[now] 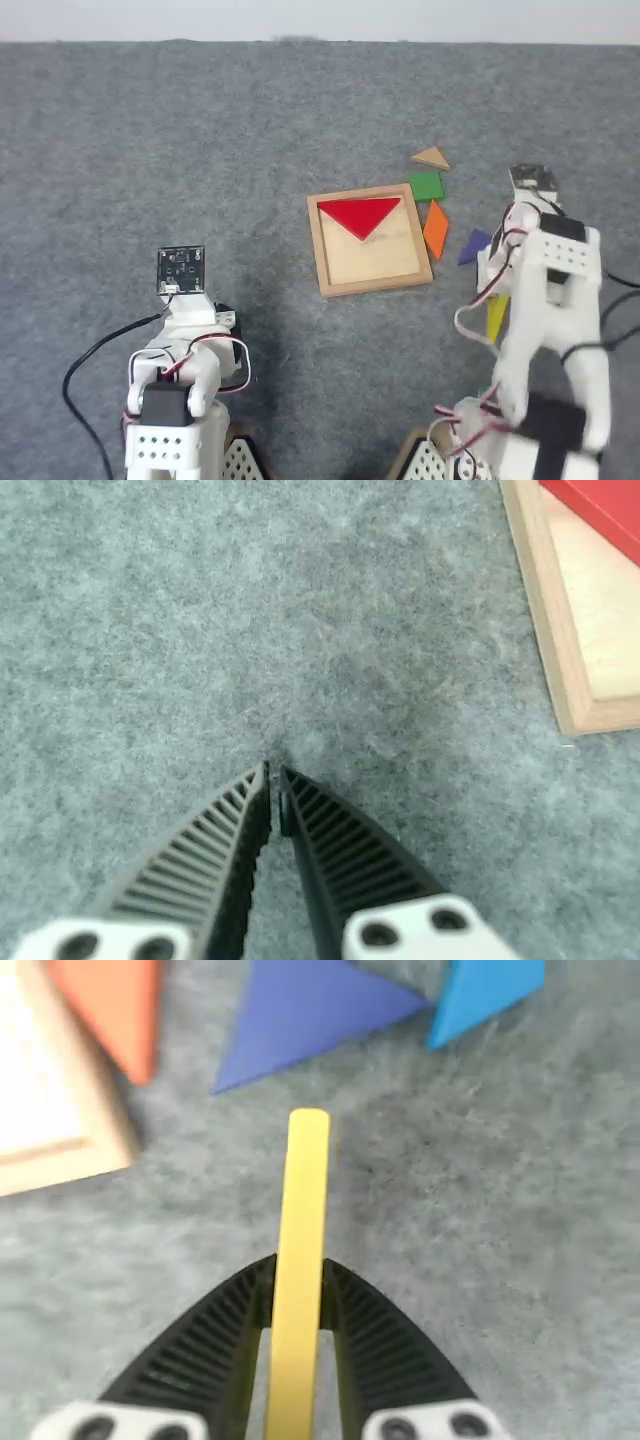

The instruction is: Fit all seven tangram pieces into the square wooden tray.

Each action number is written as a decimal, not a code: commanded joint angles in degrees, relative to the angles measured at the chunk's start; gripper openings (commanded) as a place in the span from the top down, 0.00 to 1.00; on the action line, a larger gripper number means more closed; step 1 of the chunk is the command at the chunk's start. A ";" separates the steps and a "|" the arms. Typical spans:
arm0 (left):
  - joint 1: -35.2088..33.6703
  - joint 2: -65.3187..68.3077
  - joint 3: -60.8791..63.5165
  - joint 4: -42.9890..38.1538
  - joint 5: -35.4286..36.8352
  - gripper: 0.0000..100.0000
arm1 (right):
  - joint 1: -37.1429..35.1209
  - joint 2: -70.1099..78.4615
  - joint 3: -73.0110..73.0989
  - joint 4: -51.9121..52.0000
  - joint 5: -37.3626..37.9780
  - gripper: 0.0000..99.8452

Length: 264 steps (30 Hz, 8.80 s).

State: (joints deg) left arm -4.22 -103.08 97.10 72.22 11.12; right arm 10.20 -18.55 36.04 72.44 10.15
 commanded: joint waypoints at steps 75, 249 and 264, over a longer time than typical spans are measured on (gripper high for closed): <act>-0.35 -1.14 -0.66 0.09 -0.62 0.99 | -41.27 38.37 -36.40 -15.69 -13.98 0.89; -0.35 -1.14 -0.66 0.09 -0.62 0.99 | -26.51 -13.58 15.21 -21.32 -2.55 0.83; -0.35 -1.14 -0.66 0.09 -0.62 0.99 | -16.66 21.85 -15.65 -18.68 -4.40 0.79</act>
State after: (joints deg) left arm -4.22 -103.08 97.10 72.22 11.12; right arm -8.26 -1.49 27.87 53.19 7.96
